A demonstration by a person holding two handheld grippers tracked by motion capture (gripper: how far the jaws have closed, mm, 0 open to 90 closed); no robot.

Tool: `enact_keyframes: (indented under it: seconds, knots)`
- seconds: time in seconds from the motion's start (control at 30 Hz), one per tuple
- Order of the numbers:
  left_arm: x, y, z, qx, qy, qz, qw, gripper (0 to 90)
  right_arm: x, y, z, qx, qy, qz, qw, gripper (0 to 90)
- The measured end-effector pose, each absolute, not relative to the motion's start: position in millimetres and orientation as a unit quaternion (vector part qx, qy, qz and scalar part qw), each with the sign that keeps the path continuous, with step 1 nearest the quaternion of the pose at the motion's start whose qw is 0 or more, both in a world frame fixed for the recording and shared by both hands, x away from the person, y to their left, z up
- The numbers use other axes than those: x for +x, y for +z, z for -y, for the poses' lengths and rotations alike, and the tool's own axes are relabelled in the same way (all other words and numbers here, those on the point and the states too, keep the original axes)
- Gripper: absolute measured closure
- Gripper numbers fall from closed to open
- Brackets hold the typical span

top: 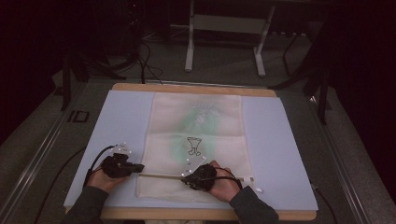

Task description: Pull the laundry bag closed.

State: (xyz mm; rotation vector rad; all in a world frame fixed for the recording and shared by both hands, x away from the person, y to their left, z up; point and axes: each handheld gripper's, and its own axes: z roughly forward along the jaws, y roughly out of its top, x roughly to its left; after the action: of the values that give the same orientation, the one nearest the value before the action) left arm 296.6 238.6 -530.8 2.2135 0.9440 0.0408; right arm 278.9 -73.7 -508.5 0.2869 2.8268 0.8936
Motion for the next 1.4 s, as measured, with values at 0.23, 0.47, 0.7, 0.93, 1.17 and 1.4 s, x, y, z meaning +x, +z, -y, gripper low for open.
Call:
enact_keyframes:
  seconds: [0.23, 0.47, 0.7, 0.93, 1.17, 1.4]
  knots:
    - [296.5, -530.8, -238.6, 0.858, 0.016, -0.366, 0.359, 90.0, 278.9, -507.9, 79.3, 0.097, 0.299, -0.946, 0.085, 82.1]
    - [296.5, -530.8, -238.6, 0.858, 0.015, -0.367, 0.359, 90.0, 278.5, -507.1, 83.5, 0.100, 0.299, -0.945, 0.086, 82.1]
    - [296.5, -530.9, -238.7, 0.858, 0.015, -0.367, 0.360, 90.0, 278.6, -507.5, 89.4, 0.102, 0.298, -0.945, 0.087, 82.1]
    - [296.5, -530.9, -238.7, 0.857, 0.015, -0.367, 0.360, 90.0, 278.3, -507.3, 95.1, 0.105, 0.295, -0.945, 0.088, 82.1]
    - [296.5, -530.9, -238.7, 0.857, 0.015, -0.368, 0.360, 90.0, 277.5, -507.2, 98.2, 0.111, 0.295, -0.945, 0.088, 82.1]
    - [296.6, -530.9, -238.8, 0.857, 0.015, -0.368, 0.360, 90.0, 277.8, -506.0, 101.1, 0.110, 0.297, -0.944, 0.089, 82.1]
